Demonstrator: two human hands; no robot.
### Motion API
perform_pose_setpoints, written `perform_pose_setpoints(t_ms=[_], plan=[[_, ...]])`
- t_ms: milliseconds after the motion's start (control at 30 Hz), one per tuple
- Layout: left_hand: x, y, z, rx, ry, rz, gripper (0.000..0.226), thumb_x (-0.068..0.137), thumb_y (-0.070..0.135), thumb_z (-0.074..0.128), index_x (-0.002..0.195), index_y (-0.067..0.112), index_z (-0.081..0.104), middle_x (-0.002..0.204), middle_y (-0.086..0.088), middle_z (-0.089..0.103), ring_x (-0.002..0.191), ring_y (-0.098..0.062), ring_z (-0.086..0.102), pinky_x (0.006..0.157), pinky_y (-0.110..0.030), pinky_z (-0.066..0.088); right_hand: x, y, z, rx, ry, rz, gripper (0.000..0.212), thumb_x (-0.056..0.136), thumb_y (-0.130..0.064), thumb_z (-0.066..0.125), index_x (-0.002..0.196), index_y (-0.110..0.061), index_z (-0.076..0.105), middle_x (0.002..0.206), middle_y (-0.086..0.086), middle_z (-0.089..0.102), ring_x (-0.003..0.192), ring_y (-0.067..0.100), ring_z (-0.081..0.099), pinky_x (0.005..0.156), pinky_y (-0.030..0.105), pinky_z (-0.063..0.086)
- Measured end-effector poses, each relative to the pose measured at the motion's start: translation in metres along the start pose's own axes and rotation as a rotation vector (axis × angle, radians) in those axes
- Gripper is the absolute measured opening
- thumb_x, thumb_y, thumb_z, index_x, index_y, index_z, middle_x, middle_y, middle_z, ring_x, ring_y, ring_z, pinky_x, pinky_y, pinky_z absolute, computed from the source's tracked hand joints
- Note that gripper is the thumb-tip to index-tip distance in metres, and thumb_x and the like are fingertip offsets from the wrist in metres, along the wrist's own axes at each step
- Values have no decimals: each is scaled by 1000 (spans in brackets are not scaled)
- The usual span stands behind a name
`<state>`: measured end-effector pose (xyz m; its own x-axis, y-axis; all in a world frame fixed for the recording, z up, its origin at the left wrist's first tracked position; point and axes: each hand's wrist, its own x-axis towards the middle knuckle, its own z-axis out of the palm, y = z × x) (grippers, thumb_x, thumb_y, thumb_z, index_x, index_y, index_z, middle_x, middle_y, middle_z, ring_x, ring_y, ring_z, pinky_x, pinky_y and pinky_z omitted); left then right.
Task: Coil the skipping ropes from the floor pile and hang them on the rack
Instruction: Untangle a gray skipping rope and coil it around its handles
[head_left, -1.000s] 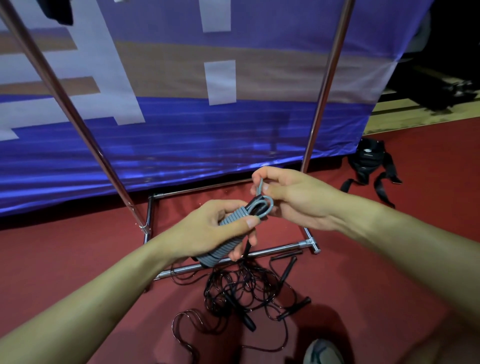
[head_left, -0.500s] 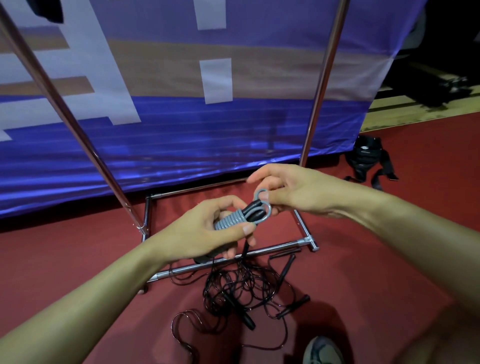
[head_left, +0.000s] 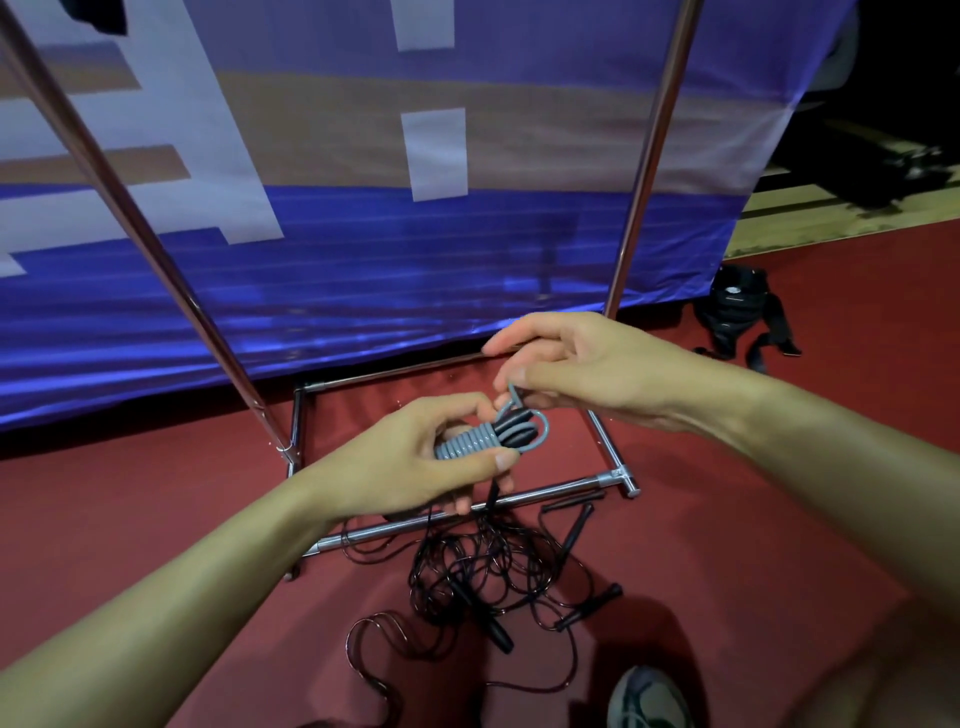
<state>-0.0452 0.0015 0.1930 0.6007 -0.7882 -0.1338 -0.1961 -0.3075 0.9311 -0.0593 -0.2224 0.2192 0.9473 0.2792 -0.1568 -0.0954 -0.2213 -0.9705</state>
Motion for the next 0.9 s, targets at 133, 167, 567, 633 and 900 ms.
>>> perform_pose_setpoints(t_ms=[133,167,567,633,900], plan=[[-1,-6,3,35,-3,-4,17,98,20,70,103,8,59,96,-12,77,62,-24,64,59,-34,55,-3,-2,11,-189,82,-9,13,96,-9,70,109,-7,72,90,8,76,81,12,73,80,23,59],[-1,-7,4,33,6,-5,17,97,20,70,102,8,59,96,-13,76,61,-24,64,60,-36,56,-4,-1,11,-176,84,9,16,95,-6,70,111,-8,71,93,6,77,83,12,74,82,23,60],[2,-5,5,-52,75,15,22,100,20,65,113,5,57,96,-12,78,57,-21,61,51,-19,48,-9,3,9,248,38,18,23,98,-2,62,120,-4,67,110,11,77,97,15,73,85,23,58],[2,-3,4,-86,94,28,24,99,23,65,116,10,56,98,-12,78,58,-21,61,53,-21,49,-7,7,11,314,93,-6,21,96,1,64,116,-3,67,104,12,77,93,14,73,83,23,59],[-1,-6,-3,-167,269,80,29,93,27,66,111,7,55,93,-15,77,57,-25,59,58,-35,50,-17,1,3,-233,321,-202,13,90,-7,77,100,-15,79,91,-7,80,85,3,75,82,18,57]])
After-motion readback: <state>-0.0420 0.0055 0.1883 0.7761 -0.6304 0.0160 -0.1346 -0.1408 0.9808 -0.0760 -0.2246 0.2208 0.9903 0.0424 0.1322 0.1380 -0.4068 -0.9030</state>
